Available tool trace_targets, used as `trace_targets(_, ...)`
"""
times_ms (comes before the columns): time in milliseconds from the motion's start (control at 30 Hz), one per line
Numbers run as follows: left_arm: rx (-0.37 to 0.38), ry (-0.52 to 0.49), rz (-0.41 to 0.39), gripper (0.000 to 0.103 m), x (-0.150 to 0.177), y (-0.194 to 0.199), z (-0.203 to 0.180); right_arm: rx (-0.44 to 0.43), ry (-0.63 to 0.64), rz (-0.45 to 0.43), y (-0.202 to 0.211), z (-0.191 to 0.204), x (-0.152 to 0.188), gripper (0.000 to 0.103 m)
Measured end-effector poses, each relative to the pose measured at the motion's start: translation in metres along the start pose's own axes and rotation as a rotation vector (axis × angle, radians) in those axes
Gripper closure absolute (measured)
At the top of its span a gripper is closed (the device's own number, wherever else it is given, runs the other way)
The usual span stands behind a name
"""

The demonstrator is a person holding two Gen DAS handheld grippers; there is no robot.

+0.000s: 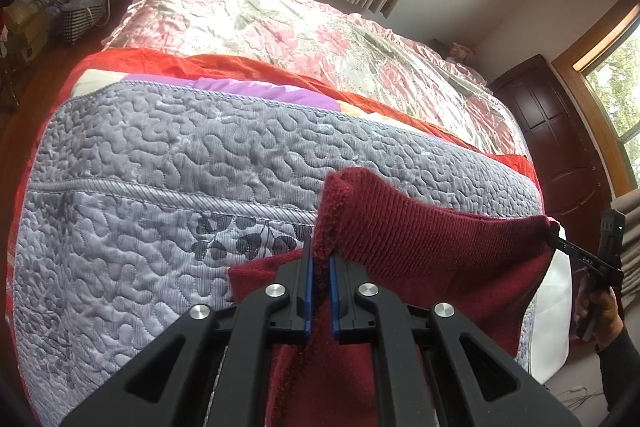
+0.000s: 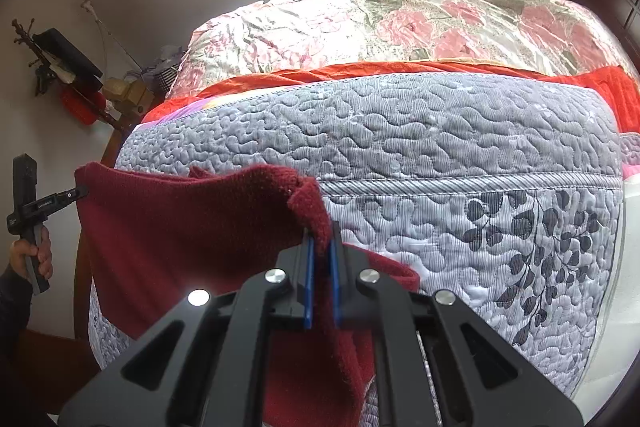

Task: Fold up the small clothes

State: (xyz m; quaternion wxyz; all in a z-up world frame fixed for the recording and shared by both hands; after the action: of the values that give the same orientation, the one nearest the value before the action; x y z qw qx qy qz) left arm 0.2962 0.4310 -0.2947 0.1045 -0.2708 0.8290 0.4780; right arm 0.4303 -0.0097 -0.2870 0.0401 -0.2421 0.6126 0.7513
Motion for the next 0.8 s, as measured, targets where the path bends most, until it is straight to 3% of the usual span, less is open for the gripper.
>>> trace_targets(200, -0.001, 0.052, 0.041, 0.097, -0.004, -0.024, 0.021, -0.003, -0.023, 0.048, -0.027, -0.009, -0.007, 0.098)
trace_targets(800, 0.011, 0.066, 0.044, 0.097, -0.039, -0.052, 0.03, -0.005, -0.056, 0.044, -0.052, -0.023, -0.033, 0.098)
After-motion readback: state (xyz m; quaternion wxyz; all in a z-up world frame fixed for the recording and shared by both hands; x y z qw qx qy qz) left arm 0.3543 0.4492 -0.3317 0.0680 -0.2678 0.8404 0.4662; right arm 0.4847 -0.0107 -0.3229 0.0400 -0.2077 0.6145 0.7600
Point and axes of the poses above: each gripper's, at about its wrist camera, not at the fingertips, and y roughly against the way its jaws point, z to its left, x to its underside, the point moved 7 cm from there along -y, roughly the way its jaws point, and after that the axes turned 10 degrees about x, right-handed, at the moved point
